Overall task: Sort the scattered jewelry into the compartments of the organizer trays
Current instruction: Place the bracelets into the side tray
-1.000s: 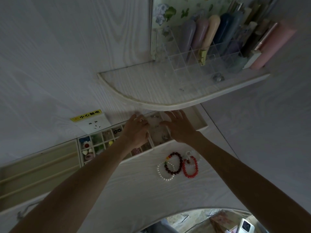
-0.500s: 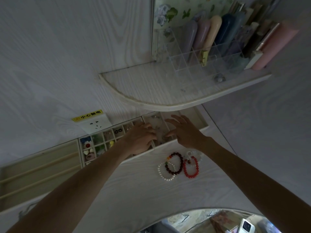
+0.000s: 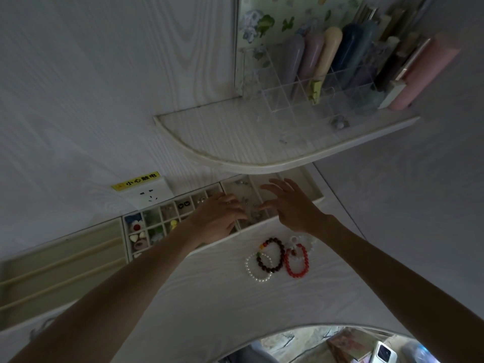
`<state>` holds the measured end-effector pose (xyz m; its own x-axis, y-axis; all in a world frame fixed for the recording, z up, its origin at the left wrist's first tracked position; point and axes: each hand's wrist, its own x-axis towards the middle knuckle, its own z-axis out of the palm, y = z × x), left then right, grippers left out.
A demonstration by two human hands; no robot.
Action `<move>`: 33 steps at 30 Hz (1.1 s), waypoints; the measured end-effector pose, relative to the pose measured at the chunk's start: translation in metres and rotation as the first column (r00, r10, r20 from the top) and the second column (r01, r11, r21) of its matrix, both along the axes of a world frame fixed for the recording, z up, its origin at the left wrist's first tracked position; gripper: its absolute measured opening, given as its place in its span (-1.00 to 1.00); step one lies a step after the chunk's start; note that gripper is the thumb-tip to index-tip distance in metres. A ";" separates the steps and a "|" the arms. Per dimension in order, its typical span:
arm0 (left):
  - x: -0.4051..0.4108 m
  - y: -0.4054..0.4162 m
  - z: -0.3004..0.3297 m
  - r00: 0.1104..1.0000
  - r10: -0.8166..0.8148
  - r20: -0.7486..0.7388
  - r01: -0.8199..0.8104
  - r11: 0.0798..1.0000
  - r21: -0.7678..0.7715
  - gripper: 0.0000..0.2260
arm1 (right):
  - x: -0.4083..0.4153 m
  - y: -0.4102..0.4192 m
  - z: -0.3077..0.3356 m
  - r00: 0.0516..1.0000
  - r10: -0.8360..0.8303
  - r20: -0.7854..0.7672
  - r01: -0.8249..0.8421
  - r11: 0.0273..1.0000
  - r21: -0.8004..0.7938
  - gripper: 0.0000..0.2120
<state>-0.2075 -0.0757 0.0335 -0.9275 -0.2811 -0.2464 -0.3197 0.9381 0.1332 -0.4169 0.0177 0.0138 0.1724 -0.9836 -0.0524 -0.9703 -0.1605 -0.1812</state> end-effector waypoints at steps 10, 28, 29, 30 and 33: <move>0.002 0.006 -0.002 1.000 0.014 -0.001 -0.014 0.999 0.032 -0.64 | 0.008 0.003 -0.004 0.999 -0.002 -0.054 0.003 1.000 0.007 -0.47; 0.002 0.069 0.021 0.975 0.221 -0.031 -0.199 0.923 0.329 -0.74 | 0.001 0.117 0.022 0.803 -0.566 0.190 0.494 0.808 0.320 -0.77; 0.000 0.073 0.015 0.980 0.198 0.001 -0.188 0.927 0.324 -0.73 | 0.004 0.119 0.021 0.768 -0.619 0.162 0.533 0.759 0.373 -0.75; -0.002 0.077 0.009 0.983 0.181 0.016 -0.177 0.934 0.311 -0.71 | 0.008 0.120 0.020 0.748 -0.652 0.124 0.564 0.723 0.400 -0.73; -0.007 0.084 -0.006 0.987 0.153 0.039 -0.158 0.951 0.267 -0.67 | 0.015 0.120 0.014 0.727 -0.687 0.010 0.625 0.667 0.405 -0.69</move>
<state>-0.2142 0.0082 0.0271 -0.8725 -0.3431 -0.3480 -0.4634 0.8068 0.3665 -0.4016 0.1377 0.0277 -0.4748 -0.7595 -0.4447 -0.7538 0.6118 -0.2399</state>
